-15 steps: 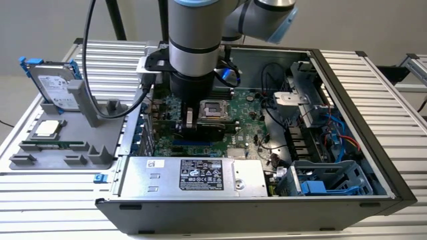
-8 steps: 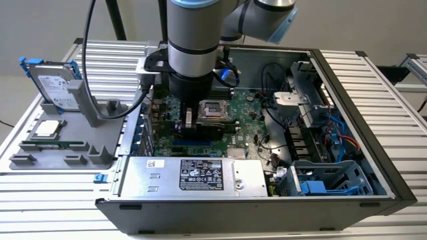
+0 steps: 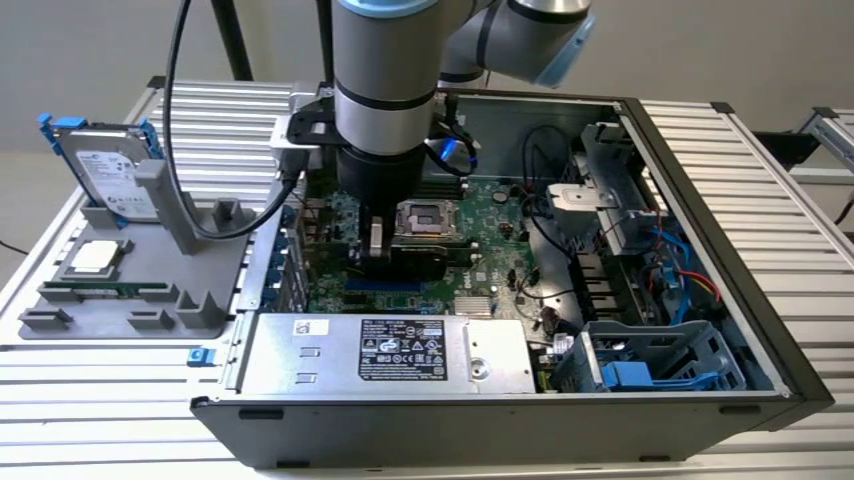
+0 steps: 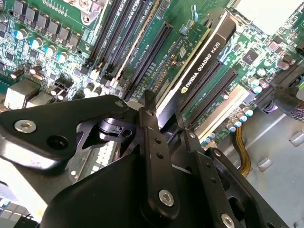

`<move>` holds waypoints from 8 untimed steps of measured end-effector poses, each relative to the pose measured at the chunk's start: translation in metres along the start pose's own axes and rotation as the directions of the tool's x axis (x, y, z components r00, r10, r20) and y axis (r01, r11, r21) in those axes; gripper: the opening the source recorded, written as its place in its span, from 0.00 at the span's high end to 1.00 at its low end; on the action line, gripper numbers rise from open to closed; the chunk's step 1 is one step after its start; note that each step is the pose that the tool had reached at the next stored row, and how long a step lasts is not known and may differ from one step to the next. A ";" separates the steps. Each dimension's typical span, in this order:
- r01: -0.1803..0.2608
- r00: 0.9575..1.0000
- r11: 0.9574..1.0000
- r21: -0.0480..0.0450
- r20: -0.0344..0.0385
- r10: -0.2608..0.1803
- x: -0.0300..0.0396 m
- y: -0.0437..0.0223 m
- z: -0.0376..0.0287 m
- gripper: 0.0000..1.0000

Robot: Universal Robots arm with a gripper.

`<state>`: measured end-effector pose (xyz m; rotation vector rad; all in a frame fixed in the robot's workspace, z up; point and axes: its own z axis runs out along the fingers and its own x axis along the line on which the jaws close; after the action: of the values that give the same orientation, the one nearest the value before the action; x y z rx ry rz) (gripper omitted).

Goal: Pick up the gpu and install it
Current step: 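Insert the gpu into the slot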

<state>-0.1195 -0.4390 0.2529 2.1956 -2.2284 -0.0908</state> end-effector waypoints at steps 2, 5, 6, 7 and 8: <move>0.000 1.000 1.000 0.000 0.000 0.000 0.0000 0.0000 0.0000 1.00; -0.001 1.000 1.000 0.000 0.000 0.001 0.0006 0.0000 0.0002 1.00; -0.002 1.000 1.000 0.000 0.001 0.002 0.0013 0.0000 0.0002 1.00; -0.004 1.000 1.000 -0.001 0.000 0.004 0.0022 0.0000 0.0000 1.00; -0.006 1.000 1.000 -0.001 0.000 0.006 0.0028 0.0000 0.0000 1.00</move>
<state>-0.1195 -0.4418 0.2529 2.1891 -2.2340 -0.0918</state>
